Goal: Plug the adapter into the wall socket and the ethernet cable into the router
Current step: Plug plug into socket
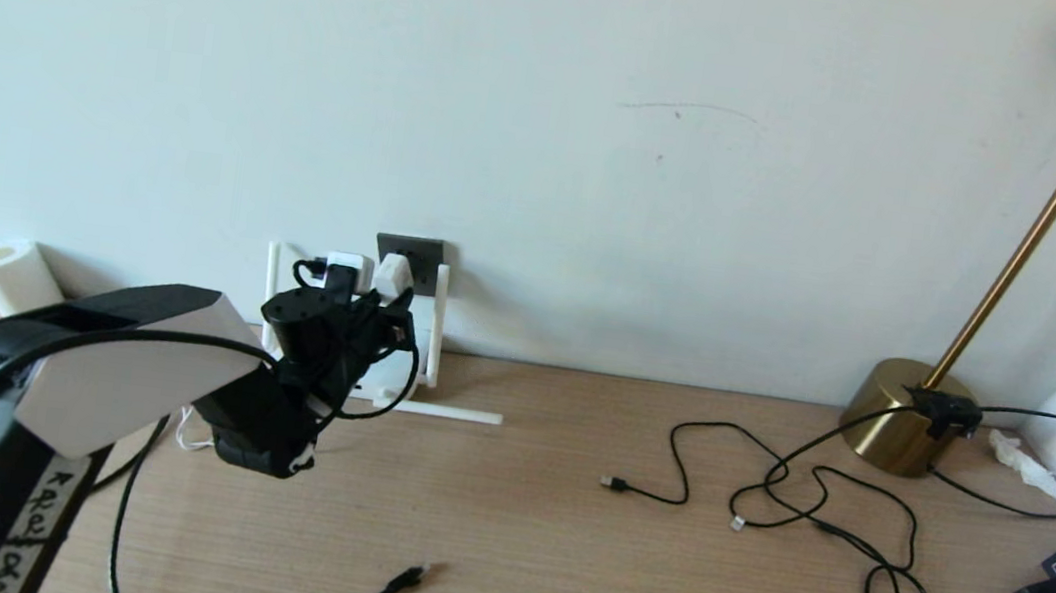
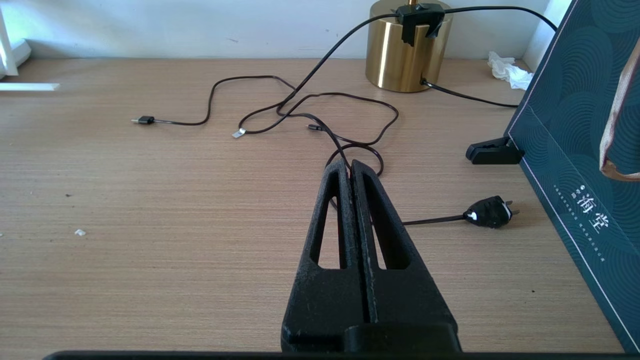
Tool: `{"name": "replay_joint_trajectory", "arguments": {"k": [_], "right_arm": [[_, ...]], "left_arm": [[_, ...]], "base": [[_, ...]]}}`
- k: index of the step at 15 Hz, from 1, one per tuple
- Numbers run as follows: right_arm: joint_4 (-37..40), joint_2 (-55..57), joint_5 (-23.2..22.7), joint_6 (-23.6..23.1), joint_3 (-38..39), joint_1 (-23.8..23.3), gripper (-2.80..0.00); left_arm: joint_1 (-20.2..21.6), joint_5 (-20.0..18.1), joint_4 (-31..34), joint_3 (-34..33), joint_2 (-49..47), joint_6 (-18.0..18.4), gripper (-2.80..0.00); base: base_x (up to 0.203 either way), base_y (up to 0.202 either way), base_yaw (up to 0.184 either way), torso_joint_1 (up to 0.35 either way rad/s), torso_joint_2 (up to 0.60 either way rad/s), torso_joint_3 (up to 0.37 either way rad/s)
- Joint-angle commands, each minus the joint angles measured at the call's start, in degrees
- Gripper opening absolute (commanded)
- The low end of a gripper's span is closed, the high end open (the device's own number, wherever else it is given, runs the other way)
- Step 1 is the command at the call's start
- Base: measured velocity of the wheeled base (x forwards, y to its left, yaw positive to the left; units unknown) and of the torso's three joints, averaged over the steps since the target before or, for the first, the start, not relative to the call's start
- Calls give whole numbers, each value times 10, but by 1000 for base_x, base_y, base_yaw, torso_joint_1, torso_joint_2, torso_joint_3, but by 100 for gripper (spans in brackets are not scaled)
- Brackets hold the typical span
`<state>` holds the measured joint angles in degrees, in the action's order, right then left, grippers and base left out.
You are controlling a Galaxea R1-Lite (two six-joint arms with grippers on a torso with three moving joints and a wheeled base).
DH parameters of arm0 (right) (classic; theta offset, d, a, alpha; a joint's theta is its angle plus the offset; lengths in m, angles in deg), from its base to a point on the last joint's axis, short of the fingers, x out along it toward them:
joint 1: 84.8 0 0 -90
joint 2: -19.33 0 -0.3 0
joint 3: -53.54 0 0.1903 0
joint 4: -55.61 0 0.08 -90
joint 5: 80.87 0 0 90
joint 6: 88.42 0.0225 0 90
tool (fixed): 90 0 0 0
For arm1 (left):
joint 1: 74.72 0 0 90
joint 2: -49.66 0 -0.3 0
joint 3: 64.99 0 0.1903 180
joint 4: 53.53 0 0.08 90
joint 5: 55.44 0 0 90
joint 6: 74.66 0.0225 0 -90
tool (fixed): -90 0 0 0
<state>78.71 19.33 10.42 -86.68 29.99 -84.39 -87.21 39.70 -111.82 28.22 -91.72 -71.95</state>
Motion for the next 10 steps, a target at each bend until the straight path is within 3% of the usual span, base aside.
{"name": "replay_joint_trajectory", "arguments": {"k": [1, 10], "right_arm": [[0, 1, 0, 0, 0, 0, -280], [0, 1, 0, 0, 0, 0, -280]], "left_arm": [[0, 0, -2, 1, 2, 0, -280], [0, 0, 12, 25, 2, 0, -280]], "base": [[0, 0, 0, 0, 0, 0], [0, 0, 0, 0, 0, 0]]}}
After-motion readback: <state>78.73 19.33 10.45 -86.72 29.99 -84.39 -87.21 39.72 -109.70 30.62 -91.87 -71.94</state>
